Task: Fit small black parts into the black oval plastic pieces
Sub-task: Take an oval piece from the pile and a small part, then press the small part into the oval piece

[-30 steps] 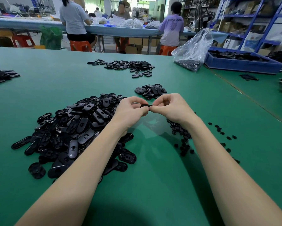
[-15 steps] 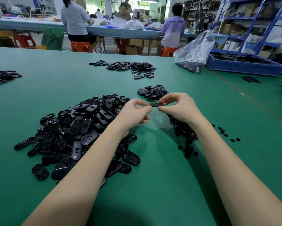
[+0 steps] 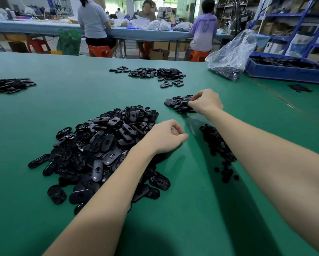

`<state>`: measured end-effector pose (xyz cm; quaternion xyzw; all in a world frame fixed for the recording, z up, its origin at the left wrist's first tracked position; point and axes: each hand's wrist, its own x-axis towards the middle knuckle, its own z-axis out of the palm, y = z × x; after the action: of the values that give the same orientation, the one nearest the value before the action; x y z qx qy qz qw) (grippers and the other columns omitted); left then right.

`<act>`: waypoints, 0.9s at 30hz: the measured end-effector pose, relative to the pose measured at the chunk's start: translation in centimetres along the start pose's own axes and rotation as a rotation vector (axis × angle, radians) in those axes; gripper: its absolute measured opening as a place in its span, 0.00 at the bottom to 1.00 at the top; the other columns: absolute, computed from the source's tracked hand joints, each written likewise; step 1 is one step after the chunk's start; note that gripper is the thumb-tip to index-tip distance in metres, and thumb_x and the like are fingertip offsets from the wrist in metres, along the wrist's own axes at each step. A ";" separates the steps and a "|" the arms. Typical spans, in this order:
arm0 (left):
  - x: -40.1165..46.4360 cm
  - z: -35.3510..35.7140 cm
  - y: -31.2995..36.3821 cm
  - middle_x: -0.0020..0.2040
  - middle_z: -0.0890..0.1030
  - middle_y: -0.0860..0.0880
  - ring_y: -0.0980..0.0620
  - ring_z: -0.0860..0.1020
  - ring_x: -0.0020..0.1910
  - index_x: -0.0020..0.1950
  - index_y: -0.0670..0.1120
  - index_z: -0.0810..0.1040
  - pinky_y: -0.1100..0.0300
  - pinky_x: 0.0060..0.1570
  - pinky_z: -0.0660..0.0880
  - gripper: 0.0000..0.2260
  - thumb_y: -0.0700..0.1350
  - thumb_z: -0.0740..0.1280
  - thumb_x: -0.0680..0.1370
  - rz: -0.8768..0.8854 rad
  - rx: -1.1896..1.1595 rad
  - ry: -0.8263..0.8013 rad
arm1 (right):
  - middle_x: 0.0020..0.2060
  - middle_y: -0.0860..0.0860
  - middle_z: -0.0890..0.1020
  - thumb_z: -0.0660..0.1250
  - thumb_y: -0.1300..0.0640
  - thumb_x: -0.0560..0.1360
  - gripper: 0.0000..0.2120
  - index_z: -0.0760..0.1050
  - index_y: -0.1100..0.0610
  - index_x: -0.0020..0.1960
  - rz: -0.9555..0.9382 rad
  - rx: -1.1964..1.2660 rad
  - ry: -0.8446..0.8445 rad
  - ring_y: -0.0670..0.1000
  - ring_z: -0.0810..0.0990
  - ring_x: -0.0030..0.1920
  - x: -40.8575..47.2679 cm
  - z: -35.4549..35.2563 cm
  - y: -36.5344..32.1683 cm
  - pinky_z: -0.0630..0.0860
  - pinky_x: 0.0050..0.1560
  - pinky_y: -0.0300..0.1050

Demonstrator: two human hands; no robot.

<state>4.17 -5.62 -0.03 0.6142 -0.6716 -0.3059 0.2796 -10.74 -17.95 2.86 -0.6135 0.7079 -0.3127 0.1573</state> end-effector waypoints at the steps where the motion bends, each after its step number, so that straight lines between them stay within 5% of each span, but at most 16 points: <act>1: 0.0 0.0 -0.1 0.42 0.83 0.58 0.64 0.77 0.40 0.52 0.52 0.80 0.67 0.39 0.69 0.08 0.54 0.71 0.77 0.003 -0.002 0.007 | 0.52 0.47 0.85 0.71 0.53 0.74 0.06 0.84 0.47 0.50 0.010 0.002 0.000 0.53 0.82 0.55 0.1 0.3 0.1 0.74 0.49 0.42; 10: -0.2 0.2 0.2 0.43 0.83 0.59 0.57 0.81 0.51 0.53 0.51 0.79 0.60 0.56 0.75 0.09 0.53 0.70 0.77 0.011 0.032 0.006 | 0.49 0.47 0.85 0.71 0.51 0.75 0.02 0.81 0.48 0.46 0.014 0.042 0.070 0.53 0.82 0.53 0.4 1.9 0.0 0.73 0.47 0.42; 17: -0.1 0.0 0.0 0.41 0.82 0.58 0.59 0.78 0.43 0.51 0.53 0.79 0.62 0.46 0.72 0.06 0.53 0.69 0.78 0.017 0.014 0.003 | 0.48 0.45 0.86 0.69 0.54 0.73 0.07 0.84 0.48 0.47 -0.038 0.078 -0.006 0.51 0.82 0.52 0.0 0.3 -0.3 0.75 0.47 0.42; 20: -0.2 -0.1 0.2 0.44 0.83 0.57 0.58 0.78 0.45 0.52 0.53 0.80 0.64 0.43 0.71 0.05 0.52 0.68 0.78 0.015 0.005 -0.009 | 0.47 0.47 0.86 0.71 0.51 0.73 0.05 0.84 0.48 0.47 -0.070 0.122 -0.072 0.51 0.82 0.50 -1.2 -1.1 0.2 0.79 0.50 0.45; 24: -0.4 -0.3 0.3 0.47 0.86 0.54 0.55 0.81 0.47 0.49 0.52 0.79 0.58 0.54 0.78 0.06 0.43 0.62 0.80 0.015 -0.057 -0.045 | 0.40 0.49 0.85 0.72 0.55 0.74 0.03 0.84 0.50 0.43 -0.118 0.152 -0.270 0.46 0.78 0.33 -4.4 -3.4 1.0 0.72 0.30 0.35; 27: -0.3 -0.6 0.0 0.46 0.86 0.53 0.55 0.81 0.46 0.49 0.51 0.79 0.53 0.58 0.79 0.11 0.37 0.59 0.79 0.020 -0.095 -0.097 | 0.38 0.46 0.87 0.73 0.56 0.74 0.02 0.85 0.51 0.44 -0.194 0.076 -0.443 0.43 0.79 0.29 -7.0 -4.8 1.2 0.72 0.29 0.31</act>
<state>4.67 -5.33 0.40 0.5777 -0.6753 -0.3641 0.2786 -13.23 -9.92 4.58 -0.7259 0.5815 -0.2106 0.3010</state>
